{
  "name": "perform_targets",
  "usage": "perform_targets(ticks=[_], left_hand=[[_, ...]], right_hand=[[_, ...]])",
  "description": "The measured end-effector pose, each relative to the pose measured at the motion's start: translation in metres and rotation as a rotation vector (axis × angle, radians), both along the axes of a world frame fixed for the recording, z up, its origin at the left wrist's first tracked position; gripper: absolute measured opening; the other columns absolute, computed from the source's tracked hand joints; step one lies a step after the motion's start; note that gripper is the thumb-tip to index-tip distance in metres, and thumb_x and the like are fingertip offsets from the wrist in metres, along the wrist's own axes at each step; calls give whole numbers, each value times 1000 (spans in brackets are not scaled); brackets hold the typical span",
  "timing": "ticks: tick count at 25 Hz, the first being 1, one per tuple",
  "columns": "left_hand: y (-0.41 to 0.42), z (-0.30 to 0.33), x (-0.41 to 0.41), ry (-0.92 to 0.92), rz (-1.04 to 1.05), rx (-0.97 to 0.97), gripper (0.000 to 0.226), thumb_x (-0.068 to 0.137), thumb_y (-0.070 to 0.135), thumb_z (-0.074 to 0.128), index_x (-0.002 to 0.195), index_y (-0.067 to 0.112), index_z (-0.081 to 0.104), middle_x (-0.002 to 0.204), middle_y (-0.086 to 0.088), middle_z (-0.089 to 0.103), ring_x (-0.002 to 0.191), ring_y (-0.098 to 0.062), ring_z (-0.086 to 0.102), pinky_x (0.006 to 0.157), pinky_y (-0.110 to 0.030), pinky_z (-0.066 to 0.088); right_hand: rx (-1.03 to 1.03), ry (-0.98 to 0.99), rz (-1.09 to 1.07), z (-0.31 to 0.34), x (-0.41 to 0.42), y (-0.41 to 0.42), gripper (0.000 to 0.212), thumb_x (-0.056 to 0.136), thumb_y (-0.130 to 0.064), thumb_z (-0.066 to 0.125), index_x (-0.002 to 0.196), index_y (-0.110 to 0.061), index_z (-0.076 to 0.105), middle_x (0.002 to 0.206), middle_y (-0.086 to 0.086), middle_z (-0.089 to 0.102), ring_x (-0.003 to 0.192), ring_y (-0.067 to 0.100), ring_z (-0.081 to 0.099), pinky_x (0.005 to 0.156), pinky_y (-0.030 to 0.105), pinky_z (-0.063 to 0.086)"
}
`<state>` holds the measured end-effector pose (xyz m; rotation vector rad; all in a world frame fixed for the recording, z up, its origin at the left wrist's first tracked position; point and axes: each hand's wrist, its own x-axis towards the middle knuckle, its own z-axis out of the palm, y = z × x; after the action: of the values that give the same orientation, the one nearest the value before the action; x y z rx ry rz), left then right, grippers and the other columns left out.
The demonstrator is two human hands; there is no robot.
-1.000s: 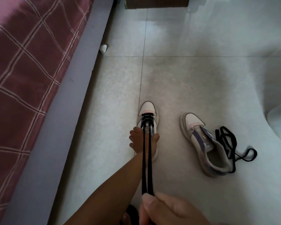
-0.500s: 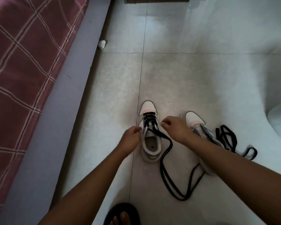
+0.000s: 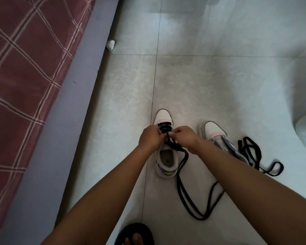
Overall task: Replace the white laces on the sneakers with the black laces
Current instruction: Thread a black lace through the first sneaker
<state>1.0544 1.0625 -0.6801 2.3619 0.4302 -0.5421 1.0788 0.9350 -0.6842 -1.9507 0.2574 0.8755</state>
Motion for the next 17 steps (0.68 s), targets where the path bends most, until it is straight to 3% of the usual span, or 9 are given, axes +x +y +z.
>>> perform_targets(ticks=[3,6,9,14,17], left_hand=[[7,-3,-2,157,223,-302,17,88,19,63,73,12,58,73,-7,59,68,-18,54,59,-26,45],[17,-5,-9,279,344,-509,9,90,18,59,86,11,58,82,-5,58,78,-19,56,63,-28,47],[20,-7,-14,249,285,-516,11,91,21,58,88,11,56,84,-6,57,77,-18,55,61,-27,47],[13,-8,-15,105,158,-381,20,91,21,57,74,17,47,78,-6,55,74,-20,53,69,-35,46],[14,-11,-14,143,234,-410,18,92,20,55,75,17,48,77,-4,53,73,-19,51,68,-33,46]], right_hand=[[176,87,-61,-3,-4,-14,19,95,-12,53,76,-9,56,77,8,53,73,16,49,72,32,44],[14,-121,119,-2,-9,-19,16,95,-16,52,79,-15,51,75,0,53,66,11,48,64,24,43],[-82,-232,229,-1,-9,-13,15,92,-23,57,81,-16,50,73,-5,51,67,12,47,56,21,36],[-310,-429,502,6,1,-1,18,89,-25,61,79,-16,49,82,1,54,76,17,49,62,27,33],[-191,-238,405,4,6,-3,29,92,-21,58,65,-16,48,69,5,52,63,16,48,58,26,36]])
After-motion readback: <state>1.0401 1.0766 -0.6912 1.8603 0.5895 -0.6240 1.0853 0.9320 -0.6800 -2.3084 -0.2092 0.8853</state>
